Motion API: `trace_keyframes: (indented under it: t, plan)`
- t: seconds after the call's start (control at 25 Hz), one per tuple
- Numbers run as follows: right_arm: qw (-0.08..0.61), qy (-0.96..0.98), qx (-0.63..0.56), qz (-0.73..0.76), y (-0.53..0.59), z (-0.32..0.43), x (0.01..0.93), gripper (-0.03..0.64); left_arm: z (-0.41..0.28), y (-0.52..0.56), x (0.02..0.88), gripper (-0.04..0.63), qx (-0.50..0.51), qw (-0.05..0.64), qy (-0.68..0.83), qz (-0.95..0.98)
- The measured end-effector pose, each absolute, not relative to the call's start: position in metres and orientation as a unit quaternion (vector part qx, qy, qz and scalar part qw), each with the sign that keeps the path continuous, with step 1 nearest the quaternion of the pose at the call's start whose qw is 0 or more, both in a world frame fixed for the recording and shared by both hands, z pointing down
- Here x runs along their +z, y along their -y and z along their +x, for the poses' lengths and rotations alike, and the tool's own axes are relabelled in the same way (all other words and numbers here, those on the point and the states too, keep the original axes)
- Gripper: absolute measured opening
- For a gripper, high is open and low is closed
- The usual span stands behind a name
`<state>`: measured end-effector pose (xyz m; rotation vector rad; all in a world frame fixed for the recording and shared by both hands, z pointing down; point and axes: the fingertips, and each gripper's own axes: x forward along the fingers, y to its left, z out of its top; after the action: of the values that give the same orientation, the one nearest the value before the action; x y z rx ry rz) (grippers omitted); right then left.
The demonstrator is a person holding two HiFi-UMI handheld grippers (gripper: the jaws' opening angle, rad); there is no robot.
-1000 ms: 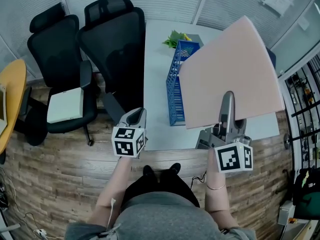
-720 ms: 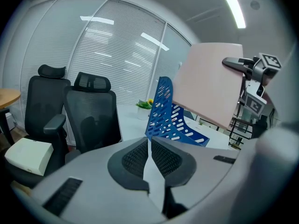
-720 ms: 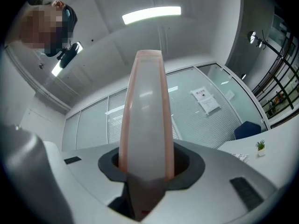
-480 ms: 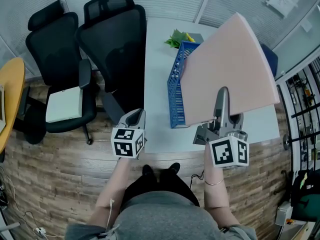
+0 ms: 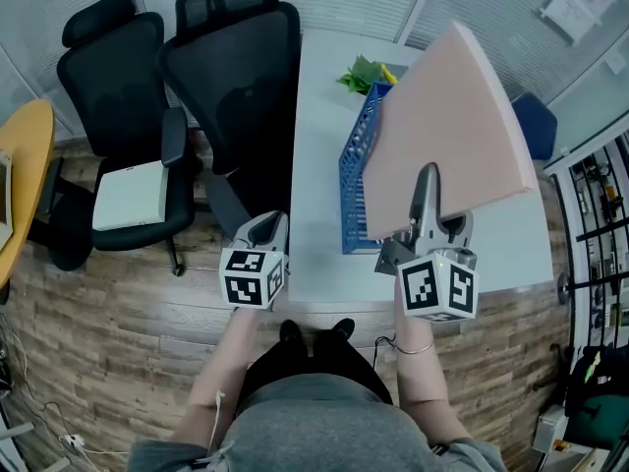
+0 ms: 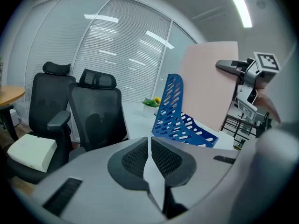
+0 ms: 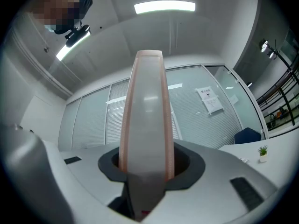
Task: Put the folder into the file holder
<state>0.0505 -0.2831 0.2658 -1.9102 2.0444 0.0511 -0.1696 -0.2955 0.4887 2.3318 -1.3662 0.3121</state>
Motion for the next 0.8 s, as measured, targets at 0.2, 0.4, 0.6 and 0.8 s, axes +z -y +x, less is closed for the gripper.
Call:
trace_keyframes:
  t: [0.2, 0.4, 0.6, 0.8]
  plan:
    - [0.146, -0.714, 0.026, -0.684, 0.295, 0.045, 0.281, 0.161, -0.176, 0.297, 0.494, 0.035, 0.115, 0.216, 0.494, 0.834]
    - [0.119, -0.713, 0.039, -0.689, 0.3, 0.039, 0.296, 0.161, -0.182, 0.299, 0.496, 0.035, 0.115, 0.221, 0.498, 0.831]
    - [0.102, -0.712, 0.051, -0.693, 0.302, 0.035, 0.306, 0.163, -0.184, 0.298, 0.5, 0.035, 0.117, 0.223, 0.5, 0.829]
    - [0.09, -0.711, 0.047, -0.696, 0.304, 0.034, 0.318, 0.164, -0.185, 0.296, 0.503, 0.035, 0.122, 0.226, 0.501, 0.827]
